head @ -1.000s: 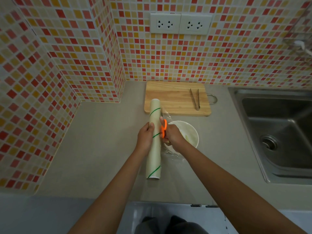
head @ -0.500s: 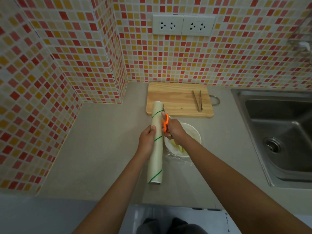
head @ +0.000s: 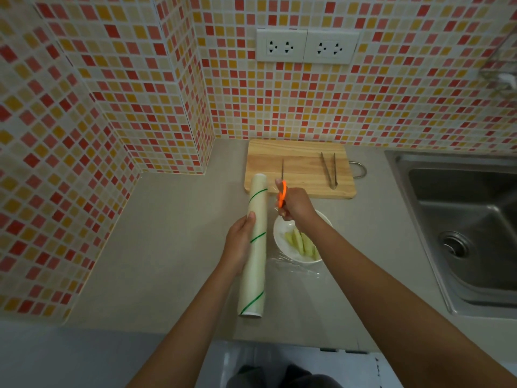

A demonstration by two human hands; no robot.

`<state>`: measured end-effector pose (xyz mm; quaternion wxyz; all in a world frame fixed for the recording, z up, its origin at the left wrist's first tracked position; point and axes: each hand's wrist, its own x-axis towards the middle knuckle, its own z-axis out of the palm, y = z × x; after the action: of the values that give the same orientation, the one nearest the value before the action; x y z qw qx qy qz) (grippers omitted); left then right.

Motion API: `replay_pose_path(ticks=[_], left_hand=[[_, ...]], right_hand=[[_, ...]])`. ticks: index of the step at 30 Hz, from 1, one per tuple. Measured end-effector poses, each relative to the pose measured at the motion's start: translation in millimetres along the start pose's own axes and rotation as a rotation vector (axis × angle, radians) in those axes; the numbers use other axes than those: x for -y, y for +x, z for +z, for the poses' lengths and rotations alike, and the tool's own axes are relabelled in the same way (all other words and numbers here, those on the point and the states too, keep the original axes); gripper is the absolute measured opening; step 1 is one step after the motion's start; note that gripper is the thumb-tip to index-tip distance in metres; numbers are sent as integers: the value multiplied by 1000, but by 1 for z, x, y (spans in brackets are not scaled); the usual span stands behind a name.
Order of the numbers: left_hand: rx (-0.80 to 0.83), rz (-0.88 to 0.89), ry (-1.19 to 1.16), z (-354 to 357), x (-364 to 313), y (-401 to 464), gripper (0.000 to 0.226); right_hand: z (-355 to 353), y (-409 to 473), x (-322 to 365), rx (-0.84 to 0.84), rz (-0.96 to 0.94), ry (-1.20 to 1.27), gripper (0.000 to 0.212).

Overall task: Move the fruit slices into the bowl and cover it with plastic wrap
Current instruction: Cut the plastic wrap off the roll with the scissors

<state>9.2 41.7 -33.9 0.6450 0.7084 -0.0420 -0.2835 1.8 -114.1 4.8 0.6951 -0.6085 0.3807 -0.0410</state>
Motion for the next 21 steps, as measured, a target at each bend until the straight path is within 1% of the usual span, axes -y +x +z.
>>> replay_pose_path(ticks=[2, 5, 8, 10, 12, 14, 16, 19, 21], left_hand=[[-36, 11, 39, -8, 4, 0, 33], [-84, 16, 65, -21, 13, -2, 25], [-100, 26, 120, -32, 25, -5, 29], [-125, 55, 172, -37, 34, -7, 37], [-152, 67, 240, -40, 43, -7, 42], [-148, 96, 316, -40, 50, -7, 34], [-142, 128, 380, -38, 54, -8, 31], [-178, 144, 432, -35, 56, -8, 34], [-200, 155, 478, -32, 56, -6, 34]], right_hand=[[-13, -4, 4, -56, -44, 41, 38], [-42, -15, 0, -144, -156, 57, 42], [-82, -29, -18, -253, -216, 40, 38], [-107, -36, -36, -337, -227, -88, 40], [-127, -43, -58, -433, -199, -312, 46], [-141, -50, -80, -507, -156, -521, 53], [-149, -54, -98, -542, -126, -687, 51], [-154, -56, -115, -589, -22, -861, 45], [-154, -56, -121, -614, 14, -905, 45]])
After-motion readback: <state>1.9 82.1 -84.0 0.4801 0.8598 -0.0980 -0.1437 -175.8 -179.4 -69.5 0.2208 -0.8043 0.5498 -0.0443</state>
